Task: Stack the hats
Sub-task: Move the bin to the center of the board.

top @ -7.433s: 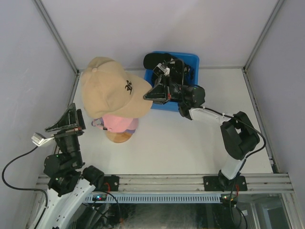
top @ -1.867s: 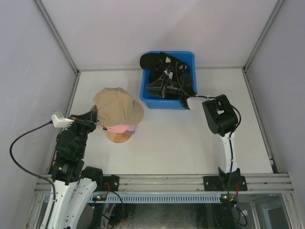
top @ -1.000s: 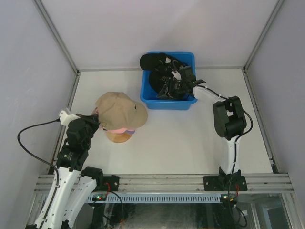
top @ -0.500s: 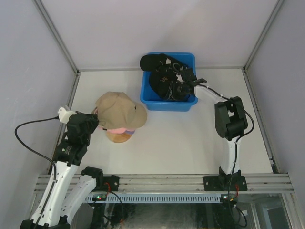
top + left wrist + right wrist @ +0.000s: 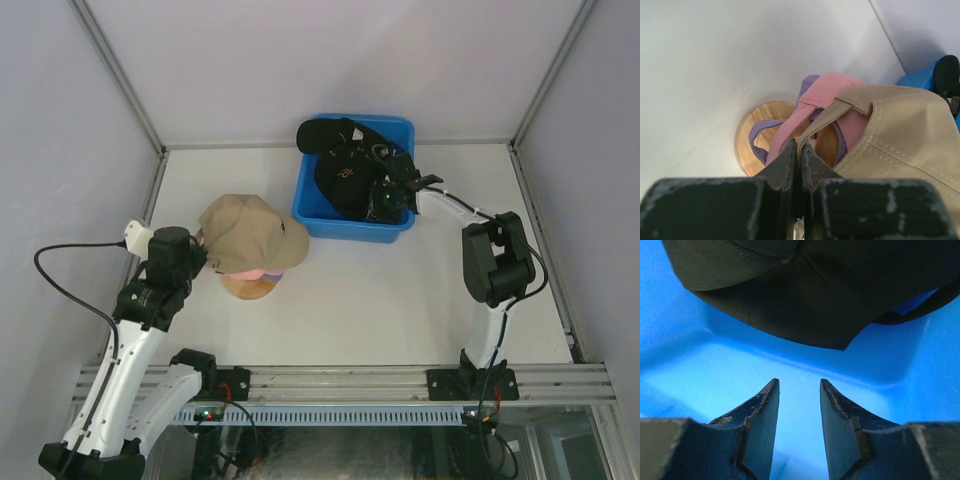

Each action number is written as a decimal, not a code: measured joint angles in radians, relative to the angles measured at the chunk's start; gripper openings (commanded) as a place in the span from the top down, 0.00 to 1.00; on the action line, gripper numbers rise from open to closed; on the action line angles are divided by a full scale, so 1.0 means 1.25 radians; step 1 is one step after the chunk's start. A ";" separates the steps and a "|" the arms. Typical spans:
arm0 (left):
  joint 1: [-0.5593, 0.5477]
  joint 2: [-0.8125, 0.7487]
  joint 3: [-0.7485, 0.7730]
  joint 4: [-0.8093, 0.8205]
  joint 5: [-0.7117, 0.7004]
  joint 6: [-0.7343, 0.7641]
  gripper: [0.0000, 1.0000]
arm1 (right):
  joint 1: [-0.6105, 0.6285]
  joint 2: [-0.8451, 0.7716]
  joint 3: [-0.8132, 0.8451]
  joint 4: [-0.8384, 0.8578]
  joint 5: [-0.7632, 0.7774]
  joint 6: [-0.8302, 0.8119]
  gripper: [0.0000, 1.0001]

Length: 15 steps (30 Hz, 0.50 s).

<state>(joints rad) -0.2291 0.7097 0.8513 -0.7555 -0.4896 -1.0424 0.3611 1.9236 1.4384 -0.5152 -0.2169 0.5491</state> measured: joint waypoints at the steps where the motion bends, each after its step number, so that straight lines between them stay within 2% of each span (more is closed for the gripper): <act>1: 0.000 0.004 0.002 -0.005 -0.004 -0.002 0.93 | 0.002 -0.005 -0.011 -0.003 0.009 0.000 0.62; 7: 0.000 0.007 0.002 -0.018 -0.007 -0.003 0.93 | 0.014 -0.044 -0.018 -0.016 0.045 0.000 0.62; 15: 0.000 -0.006 0.001 -0.002 0.011 -0.001 0.90 | 0.054 -0.116 0.046 0.024 0.062 -0.003 0.61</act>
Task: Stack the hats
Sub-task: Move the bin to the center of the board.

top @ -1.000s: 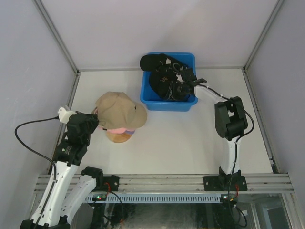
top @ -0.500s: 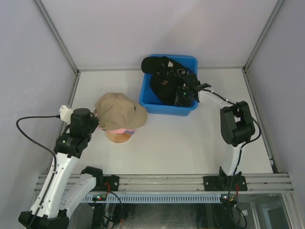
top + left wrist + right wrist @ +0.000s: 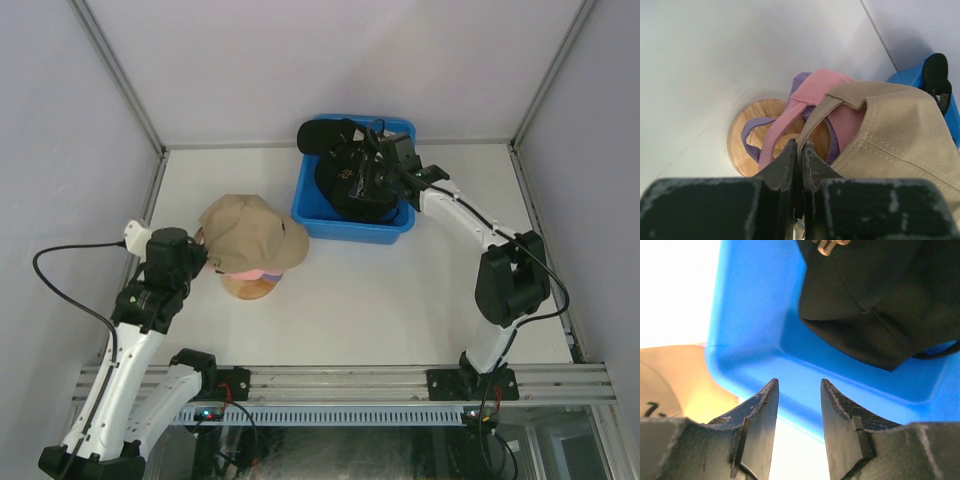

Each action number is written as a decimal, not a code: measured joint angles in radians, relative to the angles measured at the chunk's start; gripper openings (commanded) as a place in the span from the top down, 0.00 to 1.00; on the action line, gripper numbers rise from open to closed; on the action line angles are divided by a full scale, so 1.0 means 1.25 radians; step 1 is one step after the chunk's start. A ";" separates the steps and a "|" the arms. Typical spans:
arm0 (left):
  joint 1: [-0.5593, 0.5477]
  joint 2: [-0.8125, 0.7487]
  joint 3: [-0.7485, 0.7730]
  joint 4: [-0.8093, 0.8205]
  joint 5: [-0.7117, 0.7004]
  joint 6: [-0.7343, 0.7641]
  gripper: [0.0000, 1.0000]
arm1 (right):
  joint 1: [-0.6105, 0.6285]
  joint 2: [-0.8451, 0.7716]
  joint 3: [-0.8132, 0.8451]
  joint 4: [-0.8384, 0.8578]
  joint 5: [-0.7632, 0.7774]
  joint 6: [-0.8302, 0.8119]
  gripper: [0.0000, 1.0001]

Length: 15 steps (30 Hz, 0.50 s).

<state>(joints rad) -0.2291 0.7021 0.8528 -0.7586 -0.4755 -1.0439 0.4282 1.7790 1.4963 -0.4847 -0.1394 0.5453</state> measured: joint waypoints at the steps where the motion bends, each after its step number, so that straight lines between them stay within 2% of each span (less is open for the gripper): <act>1: 0.000 -0.001 0.000 0.006 0.005 0.000 0.89 | 0.009 -0.007 0.006 0.008 0.000 -0.004 0.61; 8: 0.000 0.010 0.000 0.029 0.015 0.006 0.84 | 0.036 -0.014 0.017 0.015 0.010 -0.026 0.61; 15: 0.000 0.029 0.000 0.034 0.008 0.013 0.80 | 0.009 0.011 0.017 0.015 0.073 -0.045 0.62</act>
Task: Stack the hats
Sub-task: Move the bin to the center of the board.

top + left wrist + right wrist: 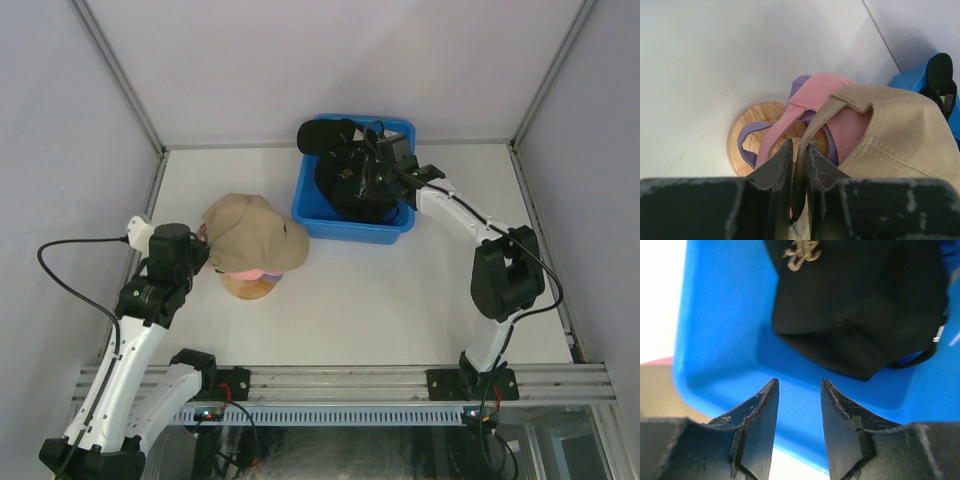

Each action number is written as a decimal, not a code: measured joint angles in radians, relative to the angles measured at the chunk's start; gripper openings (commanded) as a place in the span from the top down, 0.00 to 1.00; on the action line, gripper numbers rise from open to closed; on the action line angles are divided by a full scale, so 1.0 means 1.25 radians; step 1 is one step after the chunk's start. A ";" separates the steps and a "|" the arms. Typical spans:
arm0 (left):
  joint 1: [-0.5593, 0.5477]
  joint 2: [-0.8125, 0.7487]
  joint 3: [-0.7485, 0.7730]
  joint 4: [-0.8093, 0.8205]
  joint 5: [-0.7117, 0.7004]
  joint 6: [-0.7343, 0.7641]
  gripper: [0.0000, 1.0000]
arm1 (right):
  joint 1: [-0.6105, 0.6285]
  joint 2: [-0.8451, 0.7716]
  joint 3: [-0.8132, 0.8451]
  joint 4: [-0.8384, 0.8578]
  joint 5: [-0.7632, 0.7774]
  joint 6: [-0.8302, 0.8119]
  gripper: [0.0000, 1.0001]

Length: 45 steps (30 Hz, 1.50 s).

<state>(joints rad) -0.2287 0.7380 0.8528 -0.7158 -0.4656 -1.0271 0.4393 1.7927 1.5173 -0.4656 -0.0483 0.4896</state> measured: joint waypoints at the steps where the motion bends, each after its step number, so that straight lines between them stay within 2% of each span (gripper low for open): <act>1: 0.000 0.000 0.000 0.000 -0.002 0.000 0.80 | -0.007 0.008 0.000 0.000 0.011 -0.002 0.62; 13: 0.000 0.002 0.000 -0.009 -0.017 -0.001 0.76 | -0.105 0.150 0.044 -0.029 0.163 0.012 0.62; 27: 0.000 0.019 0.000 -0.027 -0.042 -0.008 0.75 | -0.219 0.158 0.054 -0.041 0.263 0.076 0.62; 37: 0.000 0.012 0.000 -0.035 -0.050 -0.008 0.74 | -0.207 0.049 -0.071 -0.010 0.251 0.068 0.60; 45: 0.000 -0.009 -0.002 -0.044 -0.052 -0.007 0.74 | -0.089 -0.114 -0.074 0.047 0.207 0.052 0.54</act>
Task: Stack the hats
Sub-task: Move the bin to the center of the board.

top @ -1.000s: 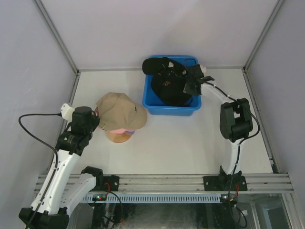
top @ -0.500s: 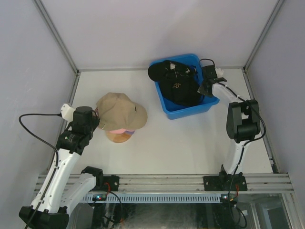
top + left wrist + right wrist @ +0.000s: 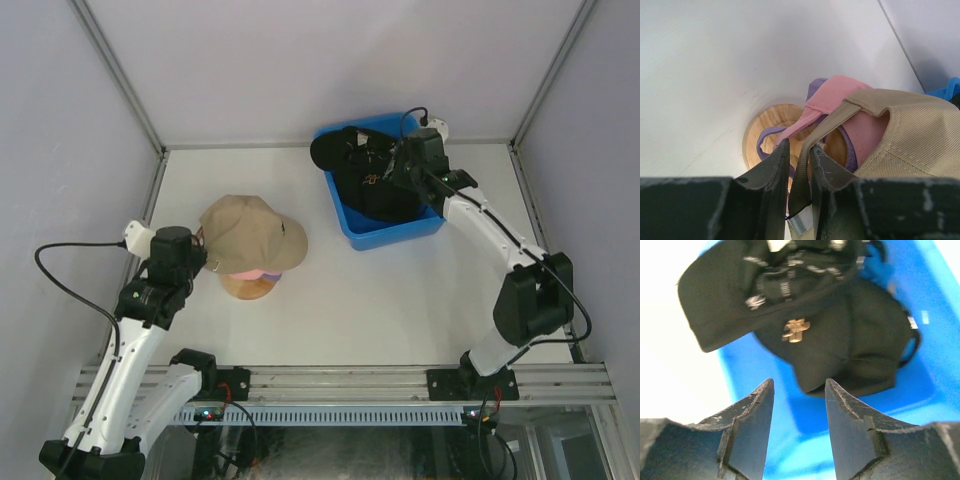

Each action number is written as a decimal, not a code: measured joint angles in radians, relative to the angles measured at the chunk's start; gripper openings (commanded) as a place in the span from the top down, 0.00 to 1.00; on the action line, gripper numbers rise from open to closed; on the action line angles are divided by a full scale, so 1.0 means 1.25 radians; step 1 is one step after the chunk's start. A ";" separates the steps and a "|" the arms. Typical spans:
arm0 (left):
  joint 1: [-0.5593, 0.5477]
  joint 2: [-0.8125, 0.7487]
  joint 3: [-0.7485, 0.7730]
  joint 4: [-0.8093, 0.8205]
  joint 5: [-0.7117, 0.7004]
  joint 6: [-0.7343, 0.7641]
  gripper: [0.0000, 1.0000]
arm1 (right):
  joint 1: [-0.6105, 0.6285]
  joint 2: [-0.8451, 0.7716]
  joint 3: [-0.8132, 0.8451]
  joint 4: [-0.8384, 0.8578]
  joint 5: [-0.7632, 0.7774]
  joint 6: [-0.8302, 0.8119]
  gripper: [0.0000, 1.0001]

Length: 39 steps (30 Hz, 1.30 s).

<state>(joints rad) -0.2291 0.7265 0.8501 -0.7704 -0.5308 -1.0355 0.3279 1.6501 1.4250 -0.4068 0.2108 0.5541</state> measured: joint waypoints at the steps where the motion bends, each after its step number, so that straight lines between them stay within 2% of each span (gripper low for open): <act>1: 0.000 -0.001 -0.001 -0.001 -0.001 0.000 0.74 | 0.020 -0.022 -0.009 0.017 -0.014 0.002 0.54; 7: 0.000 0.000 -0.001 -0.002 -0.006 0.006 0.74 | 0.141 -0.094 -0.084 0.079 -0.070 0.022 0.55; 14: 0.000 0.002 -0.001 -0.001 -0.007 0.020 0.74 | 0.220 0.020 -0.061 0.107 -0.116 0.031 0.57; 28: 0.000 0.026 -0.004 0.024 -0.015 0.049 0.73 | 0.244 0.337 0.266 0.056 -0.120 0.002 0.59; 39: 0.000 0.023 -0.029 0.062 -0.016 0.070 0.73 | 0.252 0.607 0.639 -0.080 0.062 -0.048 0.64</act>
<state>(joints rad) -0.2287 0.7547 0.8135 -0.6930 -0.5510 -0.9478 0.6430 2.4092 2.2238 -0.5064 0.2882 0.4946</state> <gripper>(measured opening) 0.273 0.380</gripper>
